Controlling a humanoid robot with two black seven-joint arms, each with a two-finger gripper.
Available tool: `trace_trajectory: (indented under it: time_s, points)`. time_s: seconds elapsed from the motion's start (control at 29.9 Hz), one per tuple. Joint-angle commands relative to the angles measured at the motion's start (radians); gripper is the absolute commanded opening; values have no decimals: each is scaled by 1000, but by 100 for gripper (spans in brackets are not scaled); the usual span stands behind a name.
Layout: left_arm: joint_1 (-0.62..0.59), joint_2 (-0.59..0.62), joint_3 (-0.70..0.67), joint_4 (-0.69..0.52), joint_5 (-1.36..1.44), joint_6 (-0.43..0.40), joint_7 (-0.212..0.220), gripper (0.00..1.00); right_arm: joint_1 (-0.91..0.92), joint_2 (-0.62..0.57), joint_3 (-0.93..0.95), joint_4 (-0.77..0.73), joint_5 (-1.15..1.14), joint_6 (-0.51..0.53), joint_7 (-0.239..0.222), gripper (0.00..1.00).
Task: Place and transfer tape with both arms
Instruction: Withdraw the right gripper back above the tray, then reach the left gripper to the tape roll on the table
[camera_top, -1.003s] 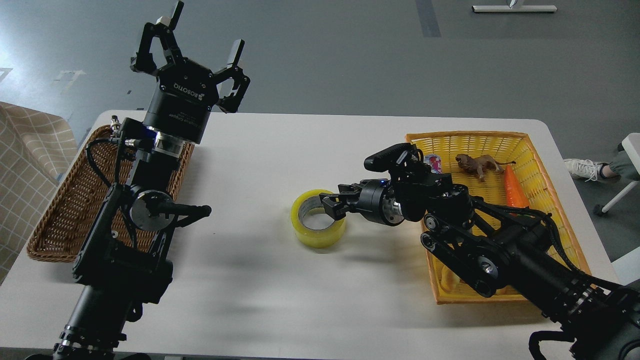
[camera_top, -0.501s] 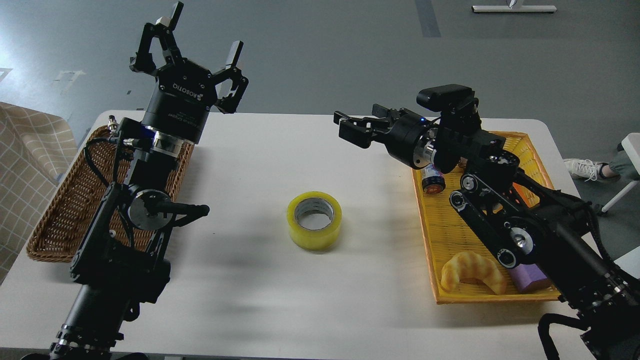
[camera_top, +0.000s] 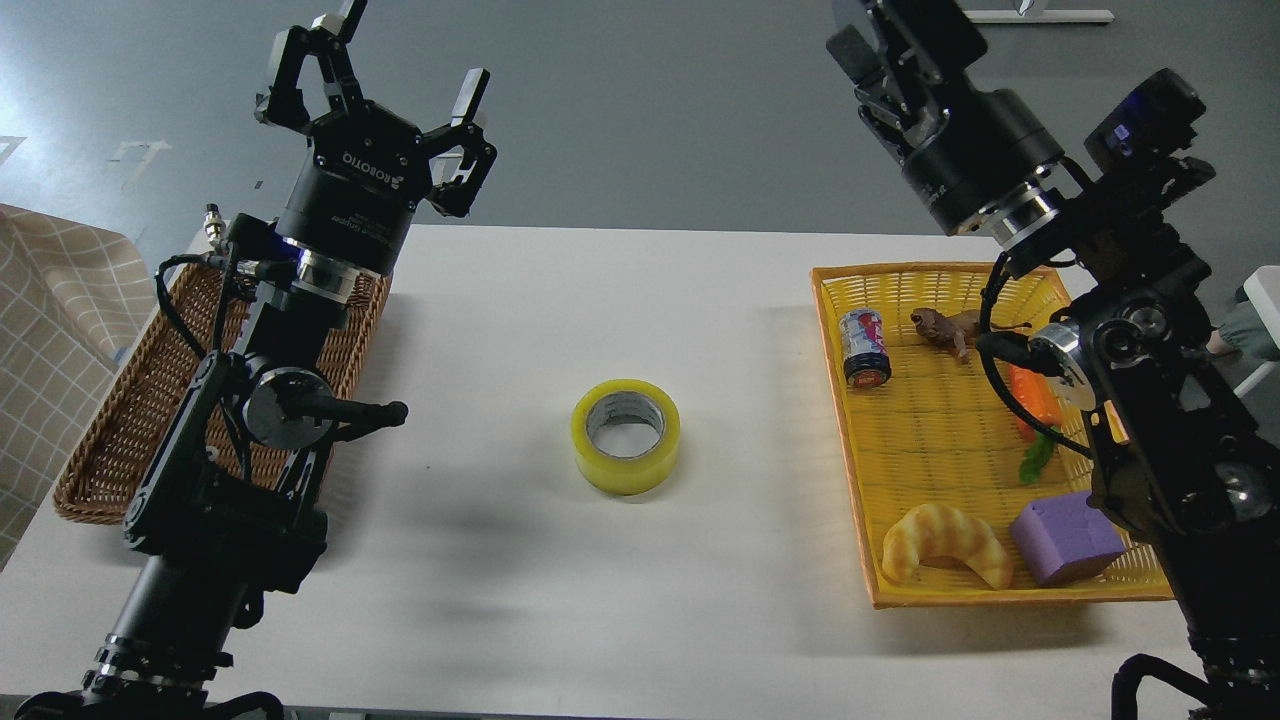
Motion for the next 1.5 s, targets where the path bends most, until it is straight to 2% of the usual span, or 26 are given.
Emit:
trace_trajectory:
  time_s: [0.0, 0.2, 0.43, 0.6, 0.67, 0.84, 0.9, 0.97, 1.0, 1.07, 1.14, 1.27, 1.3, 1.34, 1.37, 1.4, 1.47]
  points:
    - [-6, 2, 2, -1, 2, -4, 0, 98, -11, 19, 40, 12, 150, -4, -1, 99]
    - [-16, 30, 5, -1, 11, -4, -1, 98, -52, 39, 100, 43, 288, 15, 0, 99]
    - [-2, 12, 5, -1, 10, 5, 6, 98, -84, 60, 101, 69, 315, 21, 2, 99]
    - [-14, 13, 2, 11, 8, 70, 8, 98, -75, 63, 98, 60, 315, 41, -3, 99]
    - [-31, 15, 2, 20, 5, 134, 0, 98, -71, 63, 100, 60, 315, 53, -4, 99]
    - [-63, 19, 11, -7, 64, 156, -6, 98, -78, 59, 89, 57, 315, 56, -6, 99]
    - [-83, 19, 25, -18, 215, 186, -23, 98, -81, 57, 85, 54, 315, 58, -6, 99]
    - [-91, 32, 52, -18, 502, 249, -122, 98, -83, 57, 86, 41, 315, 58, -6, 99]
    - [-92, 33, 68, -18, 573, 264, -148, 98, -83, 57, 86, 38, 315, 58, -6, 99]
    - [-89, 32, 107, -18, 709, 287, -181, 98, -81, 57, 86, 35, 315, 58, -6, 99]
    - [-85, 32, 207, -13, 917, 358, -178, 98, -81, 62, 86, 28, 315, 58, -6, 99]
    - [-81, 44, 333, -1, 1131, 476, -124, 98, -81, 65, 86, 29, 315, 58, -7, 99]
    - [-77, 53, 377, 0, 1198, 499, -75, 98, -81, 63, 86, 28, 315, 58, -7, 99]
    - [-72, 64, 411, 2, 1249, 504, -4, 98, -81, 62, 86, 28, 315, 58, -7, 99]
    - [-66, 74, 427, 2, 1269, 502, 40, 98, -81, 60, 86, 28, 315, 58, -9, 99]
    - [-48, 94, 463, 0, 1293, 502, 133, 98, -81, 59, 86, 26, 315, 58, -9, 99]
    - [-45, 110, 499, 2, 1304, 504, 205, 98, -83, 57, 85, 26, 315, 58, -9, 99]
